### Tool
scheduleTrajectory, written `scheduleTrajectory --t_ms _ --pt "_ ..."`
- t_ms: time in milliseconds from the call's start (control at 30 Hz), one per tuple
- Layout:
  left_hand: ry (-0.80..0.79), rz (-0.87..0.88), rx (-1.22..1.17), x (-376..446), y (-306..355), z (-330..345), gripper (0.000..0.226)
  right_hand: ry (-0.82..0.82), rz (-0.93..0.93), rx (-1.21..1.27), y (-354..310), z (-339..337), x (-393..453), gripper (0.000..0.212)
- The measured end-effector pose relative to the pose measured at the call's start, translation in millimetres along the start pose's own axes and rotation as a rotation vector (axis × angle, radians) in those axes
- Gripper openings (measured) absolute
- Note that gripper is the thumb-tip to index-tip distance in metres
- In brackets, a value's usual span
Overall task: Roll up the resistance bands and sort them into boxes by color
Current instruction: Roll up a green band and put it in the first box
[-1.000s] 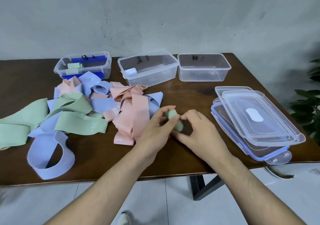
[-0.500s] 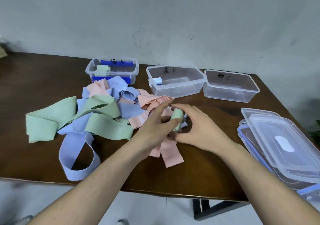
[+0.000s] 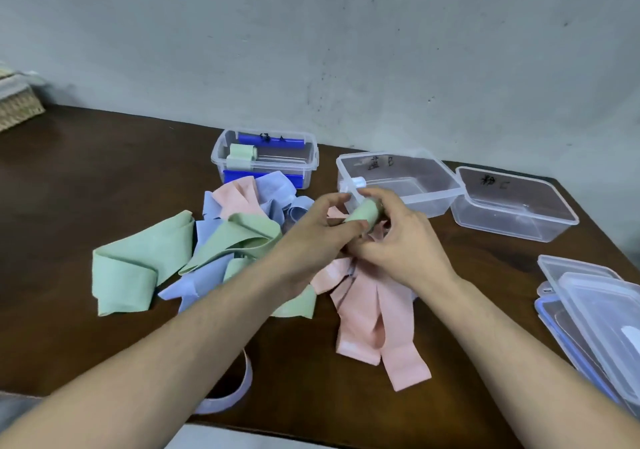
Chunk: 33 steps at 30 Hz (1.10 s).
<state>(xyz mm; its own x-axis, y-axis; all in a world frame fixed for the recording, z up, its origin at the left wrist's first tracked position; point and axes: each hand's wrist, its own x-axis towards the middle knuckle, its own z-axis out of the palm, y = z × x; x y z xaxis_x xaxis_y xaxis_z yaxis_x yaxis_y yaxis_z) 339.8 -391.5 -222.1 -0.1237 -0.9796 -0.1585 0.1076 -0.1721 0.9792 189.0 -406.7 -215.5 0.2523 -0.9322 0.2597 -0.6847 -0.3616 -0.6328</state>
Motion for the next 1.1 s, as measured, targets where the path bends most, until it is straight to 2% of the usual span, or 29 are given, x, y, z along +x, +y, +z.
scheduleTrajectory --t_ms 133,267,367,500,600,767,867,967,1033,1100 --pt "-0.026 0.018 0.1 13 16 -31 0.039 0.002 -0.021 0.097 -13 12 16 0.05" --pt "-0.043 -0.009 0.126 28 23 -66 0.047 -0.09 -0.054 0.16 -18 21 34 0.039" --pt "-0.068 -0.025 0.135 40 27 -98 0.035 -0.14 -0.063 0.237 -17 29 51 0.031" --pt "-0.116 -0.006 0.202 54 37 -137 0.03 -0.196 -0.048 0.324 -21 48 82 0.028" --pt "-0.082 0.044 0.365 64 46 -160 0.024 -0.253 -0.014 0.319 -30 56 108 0.026" --pt "-0.084 0.073 0.396 87 59 -198 0.023 -0.33 0.028 0.3 -48 67 155 0.022" --pt "-0.103 0.101 0.568 106 64 -218 0.023 -0.36 0.056 0.276 -57 72 183 0.018" --pt "-0.004 0.19 0.732 127 71 -235 0.013 -0.349 0.101 0.229 -60 79 209 0.017" --pt "0.072 0.265 0.926 143 75 -246 0.015 -0.356 0.12 0.148 -61 86 224 0.017" --pt "0.078 0.292 1.139 159 77 -254 0.017 -0.384 0.145 0.07 -61 96 238 0.017"
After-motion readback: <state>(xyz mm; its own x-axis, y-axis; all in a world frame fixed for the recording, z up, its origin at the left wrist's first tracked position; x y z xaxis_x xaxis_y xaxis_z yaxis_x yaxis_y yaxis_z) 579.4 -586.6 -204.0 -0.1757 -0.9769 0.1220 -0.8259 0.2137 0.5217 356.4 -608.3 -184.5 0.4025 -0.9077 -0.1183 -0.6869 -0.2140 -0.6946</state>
